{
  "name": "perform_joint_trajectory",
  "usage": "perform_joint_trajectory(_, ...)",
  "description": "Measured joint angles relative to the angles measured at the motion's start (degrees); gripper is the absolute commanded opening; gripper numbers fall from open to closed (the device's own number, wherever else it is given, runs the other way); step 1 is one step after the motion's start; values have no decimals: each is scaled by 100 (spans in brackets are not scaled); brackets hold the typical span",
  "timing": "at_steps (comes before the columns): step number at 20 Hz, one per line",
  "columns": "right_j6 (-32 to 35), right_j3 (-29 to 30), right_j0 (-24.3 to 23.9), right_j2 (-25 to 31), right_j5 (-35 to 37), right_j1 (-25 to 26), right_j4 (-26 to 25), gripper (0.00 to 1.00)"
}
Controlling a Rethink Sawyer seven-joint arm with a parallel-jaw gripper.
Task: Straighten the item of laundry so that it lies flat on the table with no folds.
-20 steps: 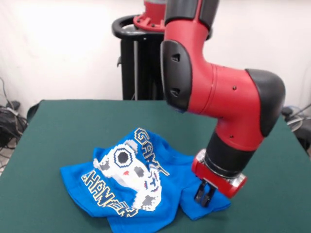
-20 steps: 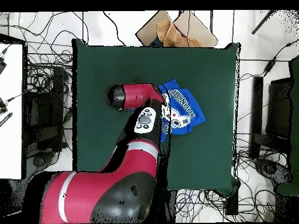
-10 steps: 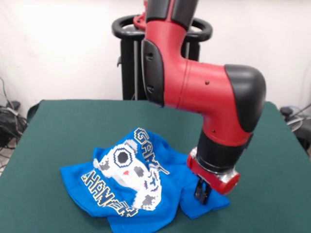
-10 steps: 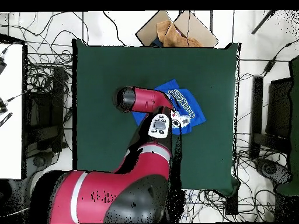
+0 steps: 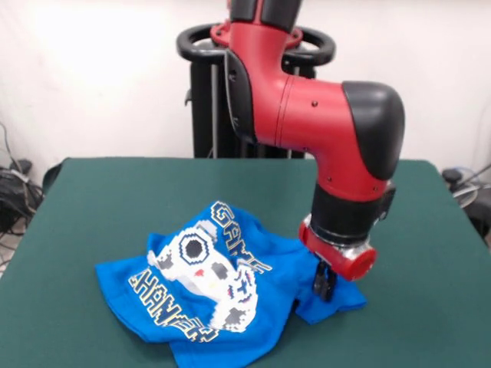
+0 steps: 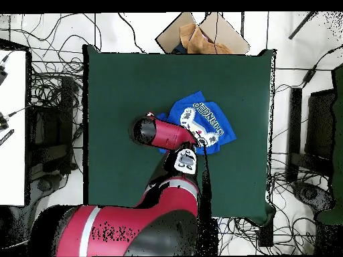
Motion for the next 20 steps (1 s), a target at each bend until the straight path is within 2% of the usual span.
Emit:
perform_joint_trajectory(8,0,767,-329,445,-1148,-248,41,0)
perform_joint_trajectory(15,0,1235,-759,911,-1724,-398,46,0)
perform_joint_trajectory(20,0,1433,-719,980,-1976,-437,45,0)
